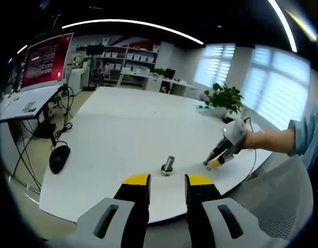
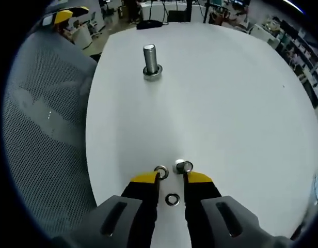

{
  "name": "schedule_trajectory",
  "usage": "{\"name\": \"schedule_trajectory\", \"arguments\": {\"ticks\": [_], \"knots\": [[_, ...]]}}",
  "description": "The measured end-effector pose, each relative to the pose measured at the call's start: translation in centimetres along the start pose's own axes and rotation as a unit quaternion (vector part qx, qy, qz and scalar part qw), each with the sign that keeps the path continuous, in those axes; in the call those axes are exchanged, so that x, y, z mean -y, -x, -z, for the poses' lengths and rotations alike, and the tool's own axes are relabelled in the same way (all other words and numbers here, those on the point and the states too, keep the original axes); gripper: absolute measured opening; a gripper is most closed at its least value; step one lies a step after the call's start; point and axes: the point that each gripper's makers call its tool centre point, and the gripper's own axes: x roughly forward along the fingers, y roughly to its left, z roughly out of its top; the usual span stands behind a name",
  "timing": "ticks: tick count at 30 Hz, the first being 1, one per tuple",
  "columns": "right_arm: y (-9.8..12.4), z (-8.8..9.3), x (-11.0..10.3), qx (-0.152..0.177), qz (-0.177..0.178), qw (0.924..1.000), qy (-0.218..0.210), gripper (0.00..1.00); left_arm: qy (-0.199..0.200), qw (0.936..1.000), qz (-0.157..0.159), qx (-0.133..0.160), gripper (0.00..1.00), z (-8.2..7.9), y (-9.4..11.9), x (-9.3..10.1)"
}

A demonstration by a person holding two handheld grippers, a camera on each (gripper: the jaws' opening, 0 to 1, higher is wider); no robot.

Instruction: Place the washer onto the threaded stud by aligning its center hole with the stud, sliding it down to the base, and recovering from edge contact or off-axis alignment until the washer reaches the visible bottom stop.

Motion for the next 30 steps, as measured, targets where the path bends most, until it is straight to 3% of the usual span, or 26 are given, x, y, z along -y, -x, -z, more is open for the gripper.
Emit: {"name": "schedule_trajectory", "arguments": {"ticks": [16,19,21,26,30], "knots": [[-0.9,0.5,-1.0,0.005,-0.014,0.9998,-0.016,0.19,0.002,1.0000,0.000,-0.001,0.24,0.1,0.0,0.1],[-1.0,0.4,-1.3,0.003,-0.012,0.9999,-0.007,0.19,0.002,1.0000,0.000,-0.002,0.24,0.1,0.0,0.0],[-1.0,0.5,-1.1,-0.006,0.002,0.9996,0.029,0.19,0.002,1.0000,0.000,-0.002,0.24,0.1,0.0,0.1],[-1.1,0.2,-1.3,0.000,-0.004,0.9999,0.013,0.15,0.002,1.0000,0.000,-0.001,0.24,0.0,0.0,0.1],[-1.0,0.3,-1.3,0.002,-0.001,0.9996,0.027,0.14,0.002,1.0000,0.000,-0.001,0.24,0.1,0.1,0.1]]}}
